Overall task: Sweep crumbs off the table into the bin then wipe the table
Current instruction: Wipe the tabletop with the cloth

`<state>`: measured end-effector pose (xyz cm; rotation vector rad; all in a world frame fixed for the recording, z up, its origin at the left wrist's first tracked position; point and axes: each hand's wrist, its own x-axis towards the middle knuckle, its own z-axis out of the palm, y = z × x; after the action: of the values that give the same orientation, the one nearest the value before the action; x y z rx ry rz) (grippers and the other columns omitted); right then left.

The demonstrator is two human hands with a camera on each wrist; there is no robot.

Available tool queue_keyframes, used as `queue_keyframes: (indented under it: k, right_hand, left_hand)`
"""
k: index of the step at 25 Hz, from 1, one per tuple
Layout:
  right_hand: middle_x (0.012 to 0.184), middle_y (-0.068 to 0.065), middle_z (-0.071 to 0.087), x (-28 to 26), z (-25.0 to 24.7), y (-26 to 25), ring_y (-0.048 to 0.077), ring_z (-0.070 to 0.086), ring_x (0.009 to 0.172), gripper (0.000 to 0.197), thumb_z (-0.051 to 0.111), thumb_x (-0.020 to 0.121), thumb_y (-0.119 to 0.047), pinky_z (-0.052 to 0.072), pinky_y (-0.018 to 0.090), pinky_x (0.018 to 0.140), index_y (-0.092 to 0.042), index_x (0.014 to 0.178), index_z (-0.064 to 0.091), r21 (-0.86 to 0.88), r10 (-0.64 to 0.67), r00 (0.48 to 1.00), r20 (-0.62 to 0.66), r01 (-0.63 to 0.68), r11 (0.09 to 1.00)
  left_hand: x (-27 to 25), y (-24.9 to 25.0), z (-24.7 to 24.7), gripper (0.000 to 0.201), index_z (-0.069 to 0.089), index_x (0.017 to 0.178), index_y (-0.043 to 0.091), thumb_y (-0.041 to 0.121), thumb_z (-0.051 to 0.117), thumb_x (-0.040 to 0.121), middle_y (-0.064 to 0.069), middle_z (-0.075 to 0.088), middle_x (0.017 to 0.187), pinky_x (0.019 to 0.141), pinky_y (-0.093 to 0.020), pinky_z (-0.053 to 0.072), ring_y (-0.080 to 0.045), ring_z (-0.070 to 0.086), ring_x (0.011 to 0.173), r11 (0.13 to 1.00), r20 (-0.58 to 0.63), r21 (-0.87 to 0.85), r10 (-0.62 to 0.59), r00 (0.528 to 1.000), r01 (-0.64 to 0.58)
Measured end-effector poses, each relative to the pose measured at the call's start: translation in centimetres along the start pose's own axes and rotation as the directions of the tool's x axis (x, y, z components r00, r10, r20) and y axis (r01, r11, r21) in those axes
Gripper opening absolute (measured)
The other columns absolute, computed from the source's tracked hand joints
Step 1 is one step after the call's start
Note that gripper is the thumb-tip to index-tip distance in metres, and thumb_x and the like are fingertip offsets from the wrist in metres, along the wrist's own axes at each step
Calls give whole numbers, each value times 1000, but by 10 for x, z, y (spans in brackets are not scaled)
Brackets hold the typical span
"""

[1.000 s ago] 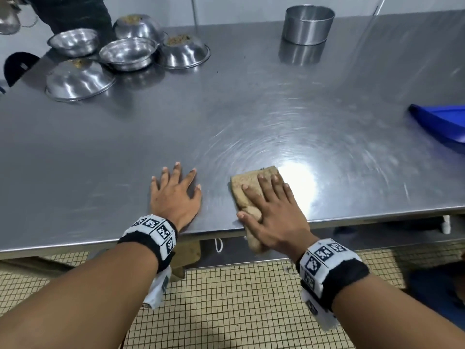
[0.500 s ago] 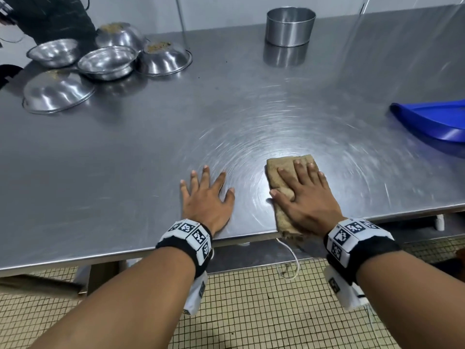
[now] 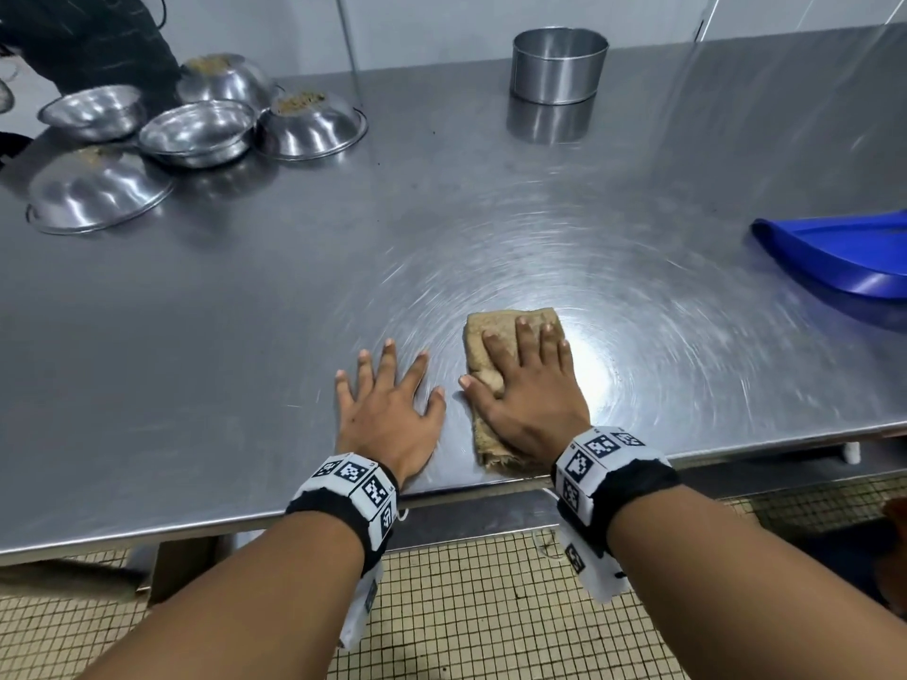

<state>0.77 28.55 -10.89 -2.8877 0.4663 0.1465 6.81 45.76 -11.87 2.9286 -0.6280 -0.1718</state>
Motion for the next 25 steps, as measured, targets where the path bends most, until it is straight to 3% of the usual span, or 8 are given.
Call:
queue_keyframes:
  k: [9,16,21,25]
  right_hand:
    - [160,1,-15,-47,1,15,23,-22,146,76,12,85,-75,-11,44,119,-40,151,3,35,-92,996,19,91,995]
    - [158,-4,-22,-73,-16,112,15,-29,143,71,9,80,-80,-15,37,118,-51,142,-8,21,-33,999,42,32,999]
    - [160,-2,-18,-56,-38,185,19,-23,145,81,5,76,-77,-9,40,119,-43,149,-3,-3,38,998,50,-38,999]
    - [161,2,-13,-24,-47,201,24,-19,146,76,13,85,-74,-11,42,118,-39,152,3,46,92,996,18,-93,995]
  left_hand:
    - [0,0,-4,63,9,153,40,61,15,94,2,-3,164,119,-52,-4,-28,-5,150,1000,32,12,1,999,-1]
    - [2,45,-10,62,13,153,37,58,21,96,-1,-1,164,120,-50,-2,-29,-4,150,999,5,-34,39,999,-39]
    - [22,107,0,61,15,153,39,58,23,95,0,-3,164,120,-50,-4,-28,-7,150,997,-1,-63,34,999,-34]
    - [32,133,13,61,18,152,39,59,22,95,1,-1,164,119,-52,-6,-27,-6,150,997,8,-68,-41,999,41]
